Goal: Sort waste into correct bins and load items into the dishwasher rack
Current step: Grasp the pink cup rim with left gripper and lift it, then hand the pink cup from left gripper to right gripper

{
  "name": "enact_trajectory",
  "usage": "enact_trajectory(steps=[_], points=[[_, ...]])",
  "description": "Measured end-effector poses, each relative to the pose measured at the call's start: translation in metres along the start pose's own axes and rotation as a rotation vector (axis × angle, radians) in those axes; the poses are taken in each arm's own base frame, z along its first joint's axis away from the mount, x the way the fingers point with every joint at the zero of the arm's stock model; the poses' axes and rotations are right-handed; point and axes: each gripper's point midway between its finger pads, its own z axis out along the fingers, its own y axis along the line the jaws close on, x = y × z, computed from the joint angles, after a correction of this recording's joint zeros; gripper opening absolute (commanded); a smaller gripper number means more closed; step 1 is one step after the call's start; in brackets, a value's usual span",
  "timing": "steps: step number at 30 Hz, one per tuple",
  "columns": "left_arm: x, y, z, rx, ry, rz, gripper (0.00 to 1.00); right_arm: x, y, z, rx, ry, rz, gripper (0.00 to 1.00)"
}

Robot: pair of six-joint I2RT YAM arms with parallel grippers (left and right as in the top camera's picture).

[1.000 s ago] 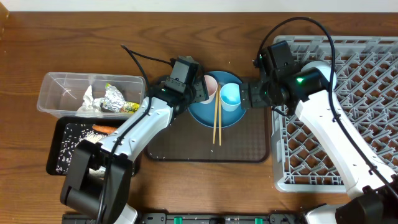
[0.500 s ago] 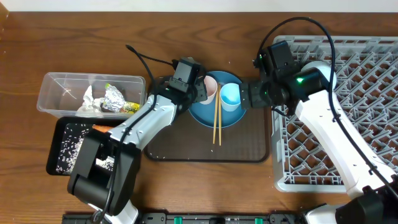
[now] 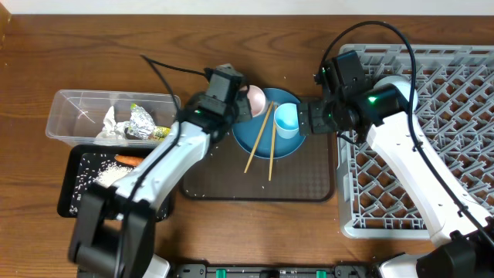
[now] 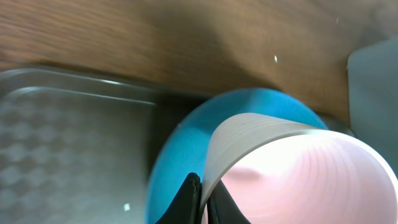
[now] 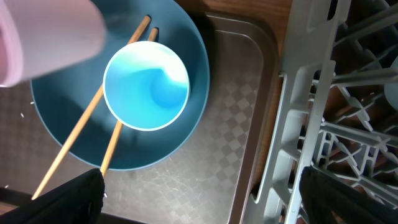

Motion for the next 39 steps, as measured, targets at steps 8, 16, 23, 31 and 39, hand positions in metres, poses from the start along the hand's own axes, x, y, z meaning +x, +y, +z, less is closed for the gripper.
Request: enact_trajectory(steps=[8,16,23,31,39], points=[[-0.009,0.003,-0.053,0.052,0.005,-0.035,0.06,0.0,0.0,0.0,0.0,0.0,0.0,0.99],[0.016,-0.018,-0.1,0.379,0.247,-0.106,0.06,0.0,0.0,0.0,0.0,0.0,0.0,0.99],[0.034,-0.044,-0.134,0.671,0.411,-0.1,0.06,0.0,0.0,0.0,0.0,0.0,0.0,0.99],[0.039,-0.059,-0.153,0.808,0.46,-0.078,0.06,0.023,0.006,-0.001,-0.046,0.098,0.004,0.99],[0.04,-0.062,-0.156,0.828,0.469,-0.076,0.06,0.047,0.022,-0.01,-0.18,0.201,-0.084,0.99]])
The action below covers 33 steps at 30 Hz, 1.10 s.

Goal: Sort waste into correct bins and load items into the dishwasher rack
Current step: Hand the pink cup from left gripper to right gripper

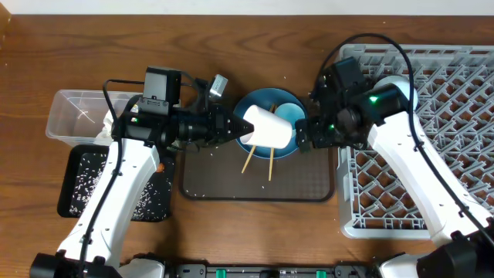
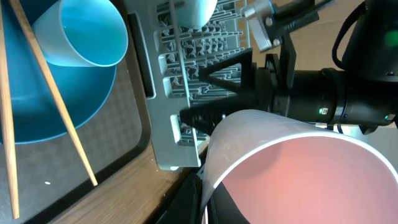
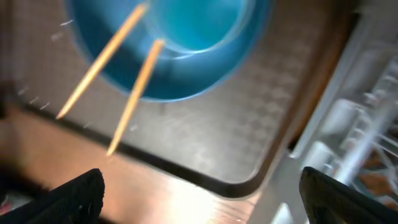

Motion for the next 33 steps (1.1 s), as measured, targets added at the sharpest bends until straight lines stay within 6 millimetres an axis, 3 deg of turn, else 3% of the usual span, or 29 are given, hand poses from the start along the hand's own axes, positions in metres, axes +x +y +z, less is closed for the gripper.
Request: enact_trajectory(steps=[4,10,16,21,29,33], points=[[0.001,-0.001,0.0,0.008,0.004,0.0,0.06,0.005,0.013,-0.021,-0.149,-0.027,-0.084,0.99],[0.005,-0.009,0.0,0.055,0.027,0.001,0.06,0.012,0.022,-0.077,-0.309,-0.177,-0.17,0.99],[0.012,-0.025,-0.002,0.148,0.072,0.0,0.06,0.03,0.058,-0.115,-0.53,-0.266,-0.335,0.99],[0.02,-0.041,-0.006,0.24,0.117,0.0,0.06,0.037,0.081,-0.125,-0.667,-0.304,-0.455,0.99],[0.025,-0.051,-0.01,0.303,0.149,0.0,0.06,0.037,0.103,-0.12,-0.756,-0.353,-0.593,0.99],[0.027,-0.054,-0.01,0.317,0.157,0.001,0.06,0.026,0.109,-0.123,-0.759,-0.41,-0.632,0.91]])
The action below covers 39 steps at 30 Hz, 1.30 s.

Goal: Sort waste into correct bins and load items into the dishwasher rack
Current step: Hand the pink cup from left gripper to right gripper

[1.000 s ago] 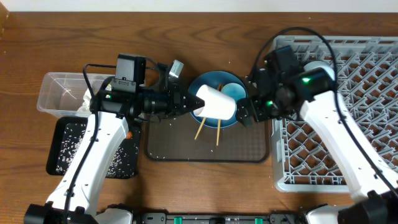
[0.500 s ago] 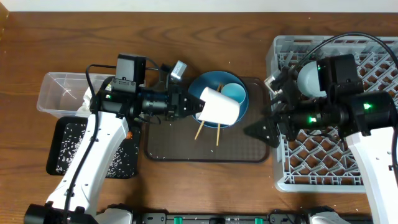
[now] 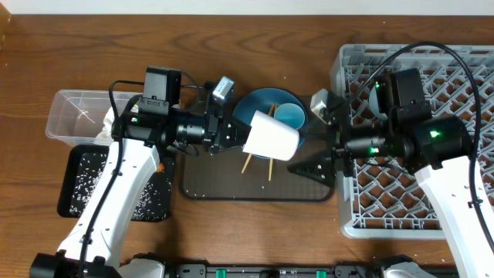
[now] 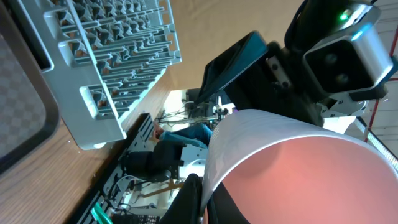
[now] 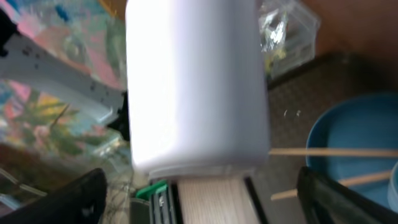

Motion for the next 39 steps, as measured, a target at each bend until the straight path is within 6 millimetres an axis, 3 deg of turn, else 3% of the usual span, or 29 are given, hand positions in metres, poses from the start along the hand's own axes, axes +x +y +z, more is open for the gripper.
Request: enact_trajectory(steps=[6,11,16,27,32,39], points=[[0.007,-0.003,0.009,0.011,0.035,0.004,0.06,-0.015,0.004,0.007,-0.017,-0.034,-0.027,0.84],[0.011,-0.004,0.014,0.015,0.056,0.005,0.06,-0.016,0.013,0.016,-0.048,-0.023,-0.029,0.61],[0.01,-0.002,0.014,0.005,0.05,0.012,0.06,-0.014,0.011,0.017,-0.034,-0.013,-0.003,0.48],[0.008,0.014,0.015,-0.082,0.024,-0.002,0.07,-0.007,0.0,0.019,0.031,0.02,0.049,0.38],[0.016,0.024,0.014,-0.128,0.032,-0.041,0.07,-0.002,-0.001,0.023,0.035,0.036,0.082,0.25],[0.023,0.03,0.013,-0.162,0.043,-0.046,0.07,-0.001,-0.004,0.026,0.035,0.036,0.109,0.25]])
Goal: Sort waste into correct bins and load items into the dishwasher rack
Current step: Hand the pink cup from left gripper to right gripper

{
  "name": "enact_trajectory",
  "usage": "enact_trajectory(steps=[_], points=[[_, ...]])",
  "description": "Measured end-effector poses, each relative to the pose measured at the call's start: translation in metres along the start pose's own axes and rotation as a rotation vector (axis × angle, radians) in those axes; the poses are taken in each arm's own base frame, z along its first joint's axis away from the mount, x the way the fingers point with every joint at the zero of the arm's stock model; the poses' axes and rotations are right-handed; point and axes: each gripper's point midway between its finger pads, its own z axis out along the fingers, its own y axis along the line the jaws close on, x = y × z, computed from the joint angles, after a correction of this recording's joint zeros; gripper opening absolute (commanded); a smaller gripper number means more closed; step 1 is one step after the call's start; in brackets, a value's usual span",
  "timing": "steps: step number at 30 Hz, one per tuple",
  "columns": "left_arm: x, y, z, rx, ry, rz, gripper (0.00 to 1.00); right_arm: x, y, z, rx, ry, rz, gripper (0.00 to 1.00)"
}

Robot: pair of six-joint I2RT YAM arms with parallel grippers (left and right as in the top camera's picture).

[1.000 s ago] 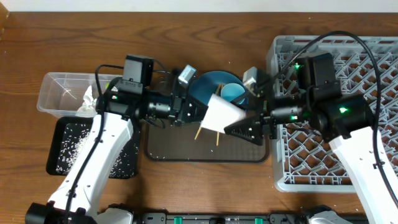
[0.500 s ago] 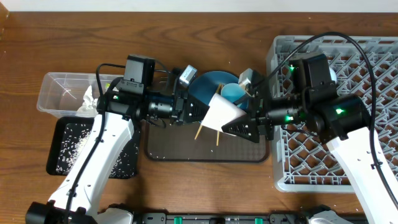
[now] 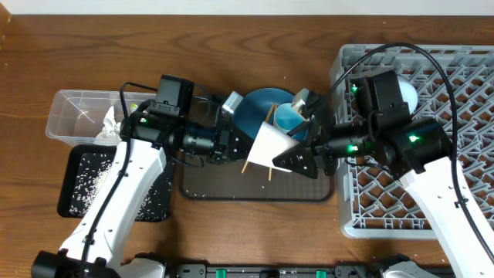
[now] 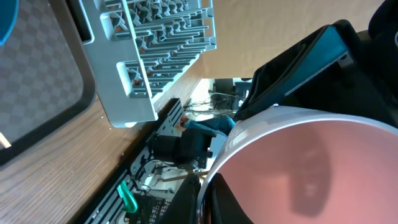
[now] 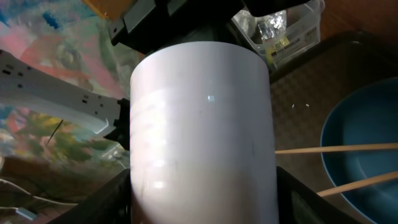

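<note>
A pale pink cup (image 3: 270,145) hangs on its side above the brown tray (image 3: 231,189), between both arms. My left gripper (image 3: 241,147) is shut on its rim, one finger inside the mouth (image 4: 202,183). My right gripper (image 3: 297,160) has its fingers (image 5: 118,199) pressed against both sides of the cup's base end (image 5: 202,130). Behind, a blue bowl (image 3: 258,108) holds a light blue cup (image 3: 287,117) and two chopsticks (image 5: 336,149). The grey dishwasher rack (image 3: 432,201) stands at the right.
A clear bin (image 3: 77,116) with foil and paper waste sits at the left. In front of it lies a black tray (image 3: 85,185) with food scraps. A pale bowl (image 3: 405,96) rests in the rack's far part.
My right gripper has moved left from beside the rack onto the cup, and its fingers, wide apart before, now press the cup's sides. The left gripper still holds the rim.
My left gripper first gripped the pink cup's rim at the blue bowl while the right gripper hovered open over the bowl. The cup was then held sideways above the tray. The right arm faced it from the rack side, and now both grippers hold it.
</note>
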Motion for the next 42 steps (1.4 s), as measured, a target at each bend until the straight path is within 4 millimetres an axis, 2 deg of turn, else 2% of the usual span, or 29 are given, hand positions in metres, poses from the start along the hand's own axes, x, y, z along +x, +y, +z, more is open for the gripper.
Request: enact_trajectory(steps=[11,22,23,26,27,29,31,35,42], points=[[-0.002,0.001,-0.001,-0.012,-0.008,0.007,0.07,-0.008,-0.003,0.001,0.007,-0.031,0.057,0.14],[-0.001,0.001,0.003,-0.027,0.001,-0.003,0.07,-0.011,-0.006,0.0,0.026,-0.045,0.133,0.13],[-0.001,0.001,0.004,-0.029,0.002,-0.002,0.07,-0.011,-0.006,-0.001,0.028,-0.047,0.136,0.1],[-0.001,0.002,0.004,-0.036,0.0,0.002,0.15,-0.013,-0.007,-0.001,0.035,-0.056,0.146,0.05],[-0.001,0.002,0.005,-0.043,0.0,0.004,0.17,-0.015,-0.008,-0.001,0.038,-0.061,0.149,0.04],[0.001,0.004,0.009,-0.059,0.009,0.013,0.27,-0.017,-0.009,-0.001,0.043,-0.069,0.152,0.05],[0.007,0.008,0.015,-0.092,0.031,0.01,0.32,-0.023,-0.013,-0.002,0.066,-0.09,0.141,0.06],[0.015,0.021,0.023,-0.158,0.056,0.015,0.34,-0.035,-0.028,-0.011,0.153,-0.131,0.131,0.06],[0.011,0.026,0.023,-0.186,0.042,0.033,0.34,-0.032,-0.039,-0.012,0.209,-0.124,0.159,0.06]])
